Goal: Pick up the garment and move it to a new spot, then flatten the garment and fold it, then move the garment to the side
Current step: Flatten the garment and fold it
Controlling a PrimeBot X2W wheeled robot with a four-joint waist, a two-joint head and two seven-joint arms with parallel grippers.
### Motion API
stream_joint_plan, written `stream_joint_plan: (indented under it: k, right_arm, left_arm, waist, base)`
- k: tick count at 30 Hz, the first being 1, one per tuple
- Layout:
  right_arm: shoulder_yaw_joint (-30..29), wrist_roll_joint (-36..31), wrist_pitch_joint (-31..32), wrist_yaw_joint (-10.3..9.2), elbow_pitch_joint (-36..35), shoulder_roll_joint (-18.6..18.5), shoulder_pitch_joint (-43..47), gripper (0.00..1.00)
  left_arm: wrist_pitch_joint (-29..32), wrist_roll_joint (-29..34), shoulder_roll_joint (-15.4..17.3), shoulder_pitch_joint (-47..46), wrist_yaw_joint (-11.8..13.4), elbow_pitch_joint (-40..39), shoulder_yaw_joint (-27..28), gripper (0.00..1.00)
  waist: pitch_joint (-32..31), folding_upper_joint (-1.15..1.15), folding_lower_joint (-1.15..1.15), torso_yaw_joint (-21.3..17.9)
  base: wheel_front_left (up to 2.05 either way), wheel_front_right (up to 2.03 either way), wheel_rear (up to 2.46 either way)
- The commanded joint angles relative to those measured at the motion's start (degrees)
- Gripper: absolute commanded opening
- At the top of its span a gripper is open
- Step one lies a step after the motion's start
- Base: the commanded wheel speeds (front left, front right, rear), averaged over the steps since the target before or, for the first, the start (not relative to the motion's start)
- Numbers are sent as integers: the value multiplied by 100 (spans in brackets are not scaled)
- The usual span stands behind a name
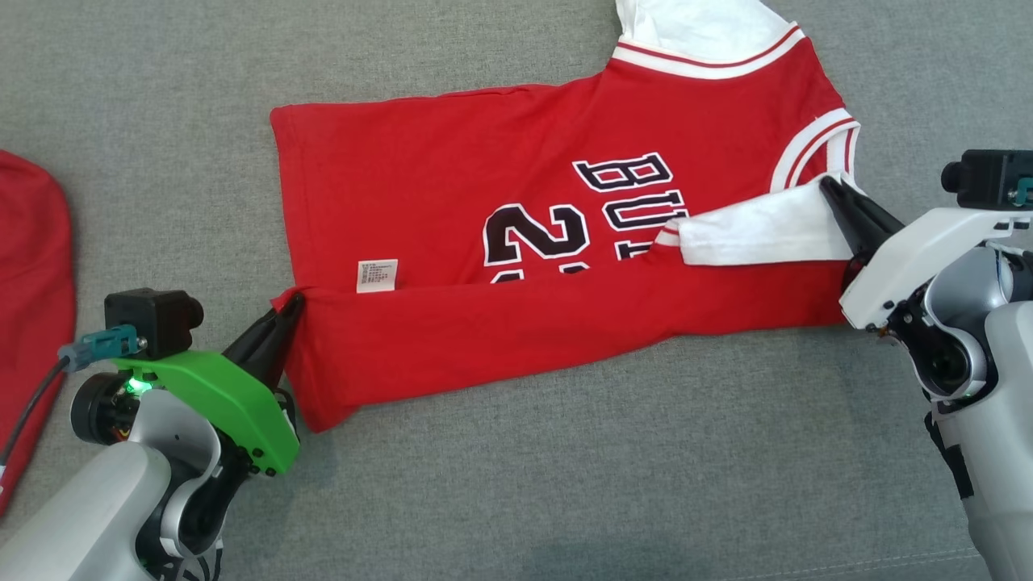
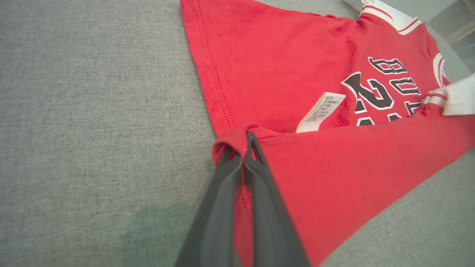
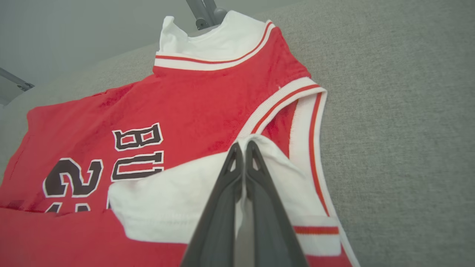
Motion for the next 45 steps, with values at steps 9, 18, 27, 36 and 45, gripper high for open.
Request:
stream_joint_plan:
  k: [9, 18, 27, 36, 45]
  right_arm:
    - [362, -105, -76, 0, 534, -35, -417, 42]
    - [283, -142, -933, 0, 275, -186, -100, 100]
    - [-117, -916, -1885, 0, -482, -474, 1017, 100]
    - [-762, -1923, -3055, -2, -780, 185, 2254, 100]
    - [-1090, -2723, -3399, -2, -505, 736, 2791, 100]
  left_arm:
    - [-73, 98, -101, -229, -85, 225, -22, 0]
    - [-285, 34, -49, 162, 54, 228, 37, 100]
    - [-1068, 65, -48, 1056, 492, -244, 261, 100]
    - [-1979, 467, -449, 1920, 753, -215, 546, 100]
    - [-2015, 1550, -1231, 2545, 211, 218, 1262, 100]
  waist:
    - [66, 0, 0, 9]
    - [-167, 0, 0, -79]
    - [-635, 0, 0, -147]
    - [-1127, 0, 0, -148]
    - [-1616, 0, 0, -35]
  base:
    - [0, 0, 0]
    - [0, 0, 0]
    - [0, 0, 0]
    - [0, 0, 0]
    - [0, 0, 0]
